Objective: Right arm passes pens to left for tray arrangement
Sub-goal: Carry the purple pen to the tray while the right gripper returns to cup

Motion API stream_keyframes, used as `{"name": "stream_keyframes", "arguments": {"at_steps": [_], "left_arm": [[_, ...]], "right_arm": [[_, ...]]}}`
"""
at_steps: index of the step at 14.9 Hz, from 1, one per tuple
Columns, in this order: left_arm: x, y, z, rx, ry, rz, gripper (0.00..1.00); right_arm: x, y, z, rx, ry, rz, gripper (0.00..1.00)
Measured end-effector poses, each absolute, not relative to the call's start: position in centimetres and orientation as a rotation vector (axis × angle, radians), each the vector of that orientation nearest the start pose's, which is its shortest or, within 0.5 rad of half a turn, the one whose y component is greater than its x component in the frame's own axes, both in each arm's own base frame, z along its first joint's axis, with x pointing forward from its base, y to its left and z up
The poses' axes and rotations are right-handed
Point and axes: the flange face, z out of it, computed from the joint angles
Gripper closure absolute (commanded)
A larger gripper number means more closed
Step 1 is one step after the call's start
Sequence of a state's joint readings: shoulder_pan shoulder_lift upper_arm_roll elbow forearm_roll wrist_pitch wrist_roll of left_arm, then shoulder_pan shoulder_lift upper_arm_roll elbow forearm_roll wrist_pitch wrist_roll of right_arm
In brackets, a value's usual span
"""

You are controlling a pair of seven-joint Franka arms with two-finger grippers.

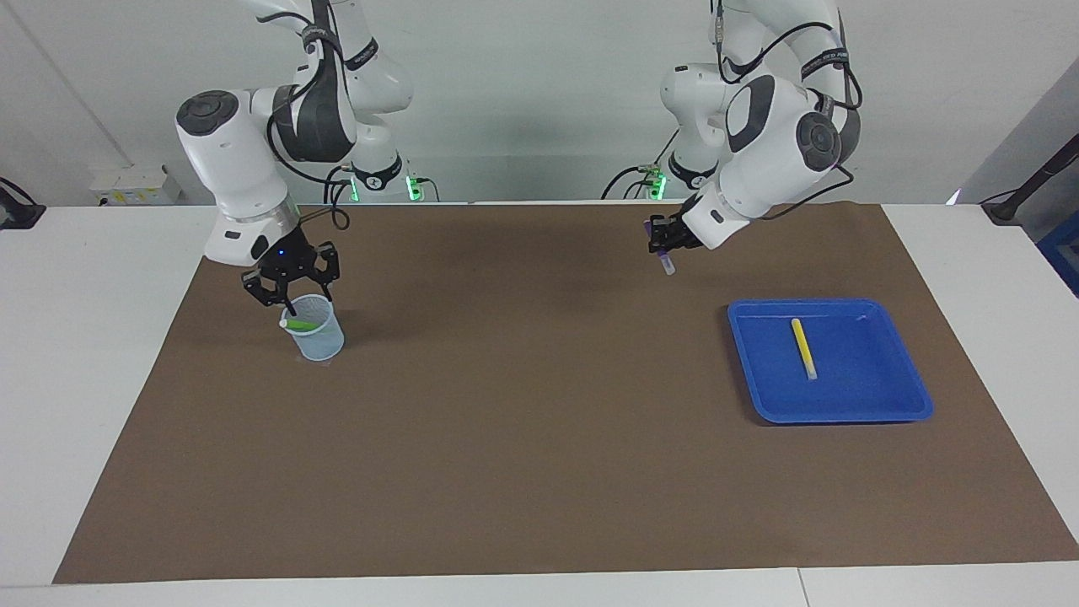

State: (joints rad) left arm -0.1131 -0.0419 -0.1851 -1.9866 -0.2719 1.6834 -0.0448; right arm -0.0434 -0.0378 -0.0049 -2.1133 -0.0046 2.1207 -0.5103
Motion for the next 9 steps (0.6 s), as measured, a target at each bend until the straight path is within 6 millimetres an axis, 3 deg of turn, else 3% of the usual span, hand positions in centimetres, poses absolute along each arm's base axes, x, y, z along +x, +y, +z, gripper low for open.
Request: {"name": "stream_keyframes", "arguments": {"at_steps": [2, 4, 7, 9], "left_arm": [[48.9, -15.8, 46.2, -3.211, 0.431, 0.475, 1.00], [49.5, -12.7, 45.8, -3.152, 0.497, 0.461, 1.00], [50.6, -7.0, 45.0, -3.100, 0.539, 0.466, 1.00], [51.1, -4.6, 44.4, -3.090, 0.522, 0.464, 1.00]], "right_arm": [[54.1, -4.9, 41.8, -3.082, -0.660, -0.025, 0.76], [54.1, -6.5, 40.7, -3.101, -0.540, 0.000, 0.76], [54.2, -6.9, 40.4, -3.126, -0.357, 0.009, 0.67], [54.2, -6.7, 40.2, -3.137, -0.232, 0.016, 0.62]]}}
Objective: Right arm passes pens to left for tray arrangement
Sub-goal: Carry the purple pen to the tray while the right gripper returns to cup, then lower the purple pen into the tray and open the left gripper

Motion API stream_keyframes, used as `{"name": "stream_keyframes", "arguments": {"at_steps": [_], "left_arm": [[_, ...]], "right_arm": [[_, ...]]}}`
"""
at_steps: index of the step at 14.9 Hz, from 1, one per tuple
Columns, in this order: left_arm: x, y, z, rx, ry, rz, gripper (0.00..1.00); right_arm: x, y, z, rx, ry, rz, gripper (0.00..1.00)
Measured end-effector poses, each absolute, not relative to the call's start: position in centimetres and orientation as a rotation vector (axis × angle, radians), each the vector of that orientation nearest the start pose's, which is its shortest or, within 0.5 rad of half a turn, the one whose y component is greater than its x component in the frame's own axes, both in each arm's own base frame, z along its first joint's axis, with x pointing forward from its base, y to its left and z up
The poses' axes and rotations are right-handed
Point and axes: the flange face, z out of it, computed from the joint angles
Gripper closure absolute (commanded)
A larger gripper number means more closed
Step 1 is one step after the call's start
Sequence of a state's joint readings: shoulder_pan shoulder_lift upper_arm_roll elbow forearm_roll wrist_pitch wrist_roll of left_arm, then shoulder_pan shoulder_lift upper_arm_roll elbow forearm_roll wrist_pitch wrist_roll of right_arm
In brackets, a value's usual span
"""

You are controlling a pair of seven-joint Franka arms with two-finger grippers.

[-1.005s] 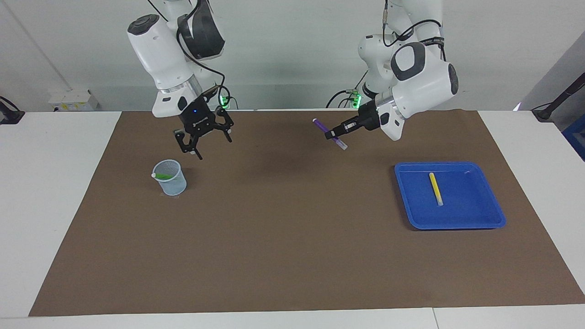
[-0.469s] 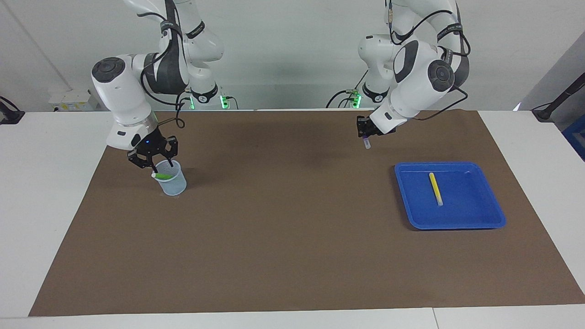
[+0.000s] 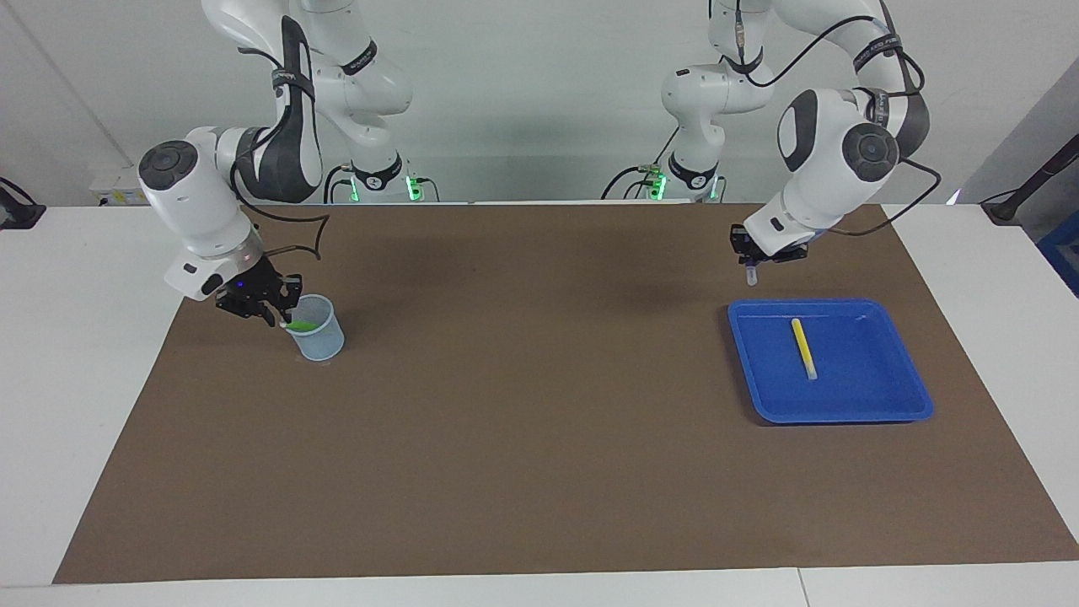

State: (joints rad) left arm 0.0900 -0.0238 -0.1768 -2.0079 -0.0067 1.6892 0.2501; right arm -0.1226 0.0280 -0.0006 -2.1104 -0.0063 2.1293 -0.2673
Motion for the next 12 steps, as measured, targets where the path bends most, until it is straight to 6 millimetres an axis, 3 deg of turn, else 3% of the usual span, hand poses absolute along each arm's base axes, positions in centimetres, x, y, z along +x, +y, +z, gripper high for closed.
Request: {"name": "stream_keyframes", "arguments": {"at_steps": [9, 12], "left_arm": [[54.1, 4.1, 39.8, -3.079, 0.350, 0.376, 1.00], [55.1, 6.1, 37.9, -3.097, 0.305, 0.339, 1.00]], "right_arm": [[55.2, -6.5, 40.0, -3.088, 0.173, 0.024, 0.64], [55.6, -6.5, 40.4, -3.083, 0.224, 0.028, 0.64]]}}
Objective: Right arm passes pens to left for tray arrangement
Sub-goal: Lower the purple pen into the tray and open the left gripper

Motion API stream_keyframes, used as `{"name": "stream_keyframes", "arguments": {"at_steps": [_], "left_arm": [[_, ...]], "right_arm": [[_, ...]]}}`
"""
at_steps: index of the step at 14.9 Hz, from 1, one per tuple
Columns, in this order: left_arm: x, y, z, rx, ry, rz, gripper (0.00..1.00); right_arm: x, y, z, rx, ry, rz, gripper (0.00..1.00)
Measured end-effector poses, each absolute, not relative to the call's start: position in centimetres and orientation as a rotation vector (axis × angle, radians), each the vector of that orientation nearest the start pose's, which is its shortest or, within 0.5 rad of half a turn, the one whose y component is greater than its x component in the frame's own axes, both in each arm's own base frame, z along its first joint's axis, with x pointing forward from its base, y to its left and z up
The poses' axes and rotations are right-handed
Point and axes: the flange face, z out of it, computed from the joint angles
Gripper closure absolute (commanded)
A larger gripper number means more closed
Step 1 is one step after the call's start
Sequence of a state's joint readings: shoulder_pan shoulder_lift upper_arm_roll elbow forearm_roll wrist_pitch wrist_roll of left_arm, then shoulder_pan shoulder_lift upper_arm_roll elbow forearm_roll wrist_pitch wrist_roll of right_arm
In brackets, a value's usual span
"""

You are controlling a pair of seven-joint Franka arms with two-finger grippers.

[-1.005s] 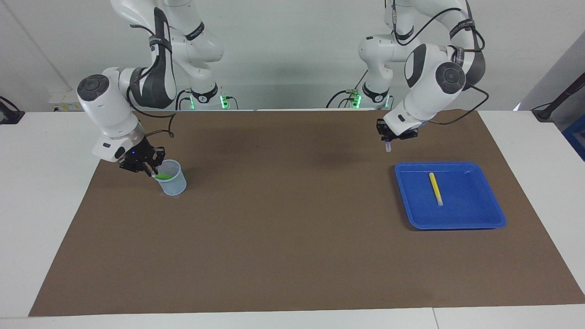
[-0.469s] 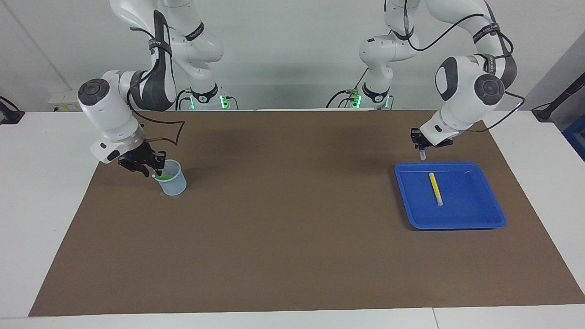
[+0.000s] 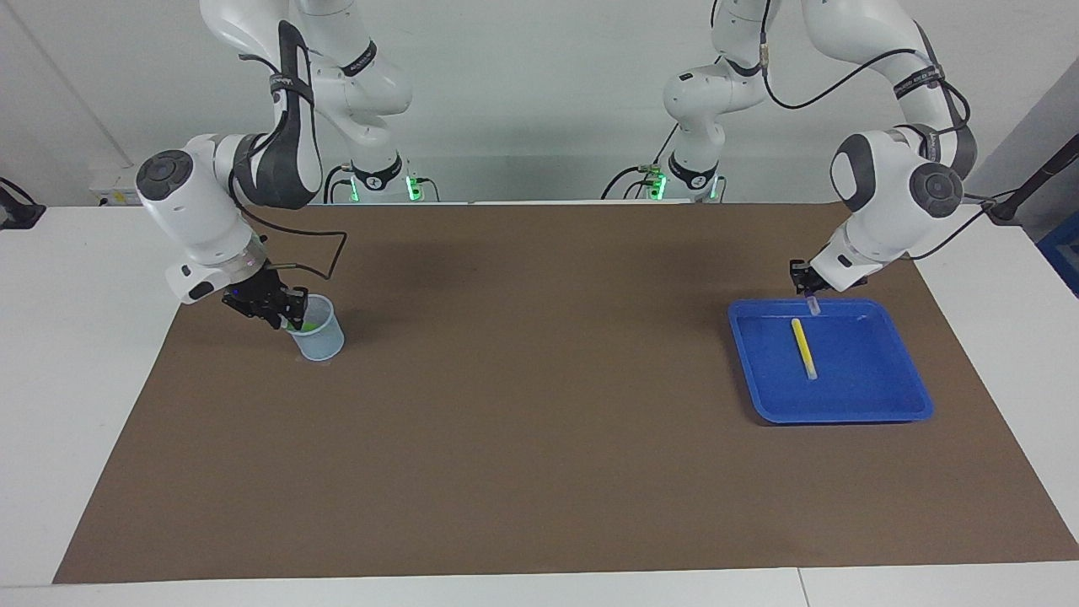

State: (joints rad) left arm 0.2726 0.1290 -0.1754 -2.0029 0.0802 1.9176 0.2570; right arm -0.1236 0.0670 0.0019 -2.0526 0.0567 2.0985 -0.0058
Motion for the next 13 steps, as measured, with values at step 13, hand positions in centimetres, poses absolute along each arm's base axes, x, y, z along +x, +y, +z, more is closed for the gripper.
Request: {"name": "stream_keyframes", "arguments": {"at_steps": [13], "left_arm": [[60.7, 11.5, 31.9, -3.072, 0.273, 0.202, 1.00]], "right_arm": [[55.1, -7.5, 38.7, -3.077, 0.258, 0.089, 0.90]]}}
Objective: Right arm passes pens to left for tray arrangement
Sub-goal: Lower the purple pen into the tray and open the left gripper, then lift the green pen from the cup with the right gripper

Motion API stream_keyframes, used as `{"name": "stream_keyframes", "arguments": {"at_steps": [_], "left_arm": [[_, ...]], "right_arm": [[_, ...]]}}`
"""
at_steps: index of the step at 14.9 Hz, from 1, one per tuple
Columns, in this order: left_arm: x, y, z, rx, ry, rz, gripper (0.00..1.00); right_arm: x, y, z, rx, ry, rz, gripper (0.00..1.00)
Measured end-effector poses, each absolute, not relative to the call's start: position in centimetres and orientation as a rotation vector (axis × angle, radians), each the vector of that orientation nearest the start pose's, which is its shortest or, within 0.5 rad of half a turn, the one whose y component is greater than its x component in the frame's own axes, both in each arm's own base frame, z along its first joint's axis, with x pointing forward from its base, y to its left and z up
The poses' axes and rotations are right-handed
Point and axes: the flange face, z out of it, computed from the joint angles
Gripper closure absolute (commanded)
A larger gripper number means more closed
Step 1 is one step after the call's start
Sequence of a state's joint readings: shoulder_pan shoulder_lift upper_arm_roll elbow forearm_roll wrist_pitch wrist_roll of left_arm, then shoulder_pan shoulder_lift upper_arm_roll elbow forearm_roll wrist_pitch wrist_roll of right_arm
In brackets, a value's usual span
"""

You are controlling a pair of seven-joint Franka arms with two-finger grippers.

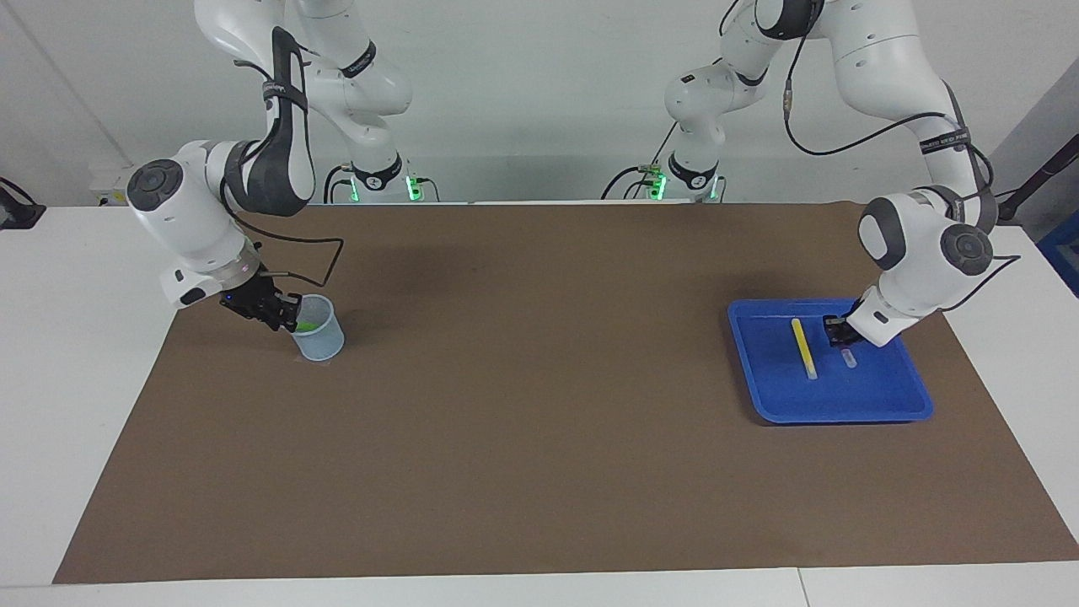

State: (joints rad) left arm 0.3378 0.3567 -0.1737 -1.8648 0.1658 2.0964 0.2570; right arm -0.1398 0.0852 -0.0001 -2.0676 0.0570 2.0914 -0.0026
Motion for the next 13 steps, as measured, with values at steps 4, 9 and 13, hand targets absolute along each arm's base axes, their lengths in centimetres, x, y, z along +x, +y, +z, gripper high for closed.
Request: {"name": "stream_keyframes", "arguments": {"at_steps": [4, 9, 13], "left_arm": [[60.9, 14.0, 30.5, -3.083, 0.197, 0.129, 0.91], [60.9, 14.5, 29.9, -3.083, 0.139, 0.059, 0.13], [60.9, 14.5, 29.8, -3.103, 0.104, 0.064, 0.06]], "right_arm": [[55.3, -7.3, 39.1, -3.075, 0.255, 0.082, 1.00], [55.5, -6.7, 40.4, -3.072, 0.205, 0.148, 1.00], [56.7, -4.0, 46.1, -3.082, 0.105, 0.117, 1.00]]}}
